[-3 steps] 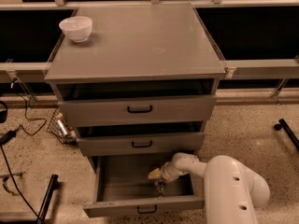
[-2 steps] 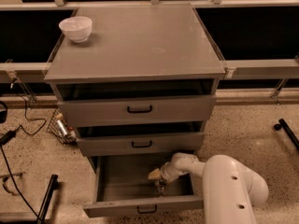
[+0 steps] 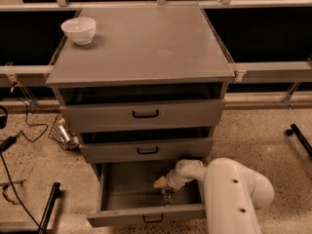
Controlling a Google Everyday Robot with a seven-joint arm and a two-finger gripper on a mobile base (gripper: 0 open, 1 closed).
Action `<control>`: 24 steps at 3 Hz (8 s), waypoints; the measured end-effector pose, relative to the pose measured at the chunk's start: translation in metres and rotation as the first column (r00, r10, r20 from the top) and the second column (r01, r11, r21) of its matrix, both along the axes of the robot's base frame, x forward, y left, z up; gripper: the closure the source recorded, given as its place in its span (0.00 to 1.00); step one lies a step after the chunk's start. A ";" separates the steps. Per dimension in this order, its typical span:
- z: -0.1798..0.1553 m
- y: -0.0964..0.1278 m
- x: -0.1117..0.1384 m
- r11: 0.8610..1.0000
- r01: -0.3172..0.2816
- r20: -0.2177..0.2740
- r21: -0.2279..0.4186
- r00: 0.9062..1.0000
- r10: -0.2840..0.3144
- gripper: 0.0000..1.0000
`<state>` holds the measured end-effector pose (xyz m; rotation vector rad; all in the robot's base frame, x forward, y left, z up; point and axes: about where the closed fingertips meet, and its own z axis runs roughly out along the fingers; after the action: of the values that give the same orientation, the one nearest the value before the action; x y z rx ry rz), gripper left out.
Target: Pick water bottle from bottom drawer and place on counter
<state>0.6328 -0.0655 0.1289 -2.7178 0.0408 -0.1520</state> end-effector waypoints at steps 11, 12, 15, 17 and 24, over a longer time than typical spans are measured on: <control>0.088 0.033 -0.013 0.987 -0.128 0.075 -0.095 0.988 0.135 1.00; 0.099 0.030 -0.018 0.987 -0.123 0.058 -0.100 0.990 0.129 1.00; 0.150 -0.034 -0.047 0.999 0.033 0.025 0.009 0.999 -0.034 1.00; 0.195 -0.073 -0.063 0.989 0.134 0.011 0.068 0.991 -0.135 1.00; 0.386 -0.070 -0.056 0.988 0.149 0.008 0.029 0.989 -0.150 1.00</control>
Offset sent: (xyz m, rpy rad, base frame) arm 0.0027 -0.0074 -0.0167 -0.1197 0.0062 0.0059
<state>0.5767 -0.1357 0.5146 -2.6846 0.2427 -0.2065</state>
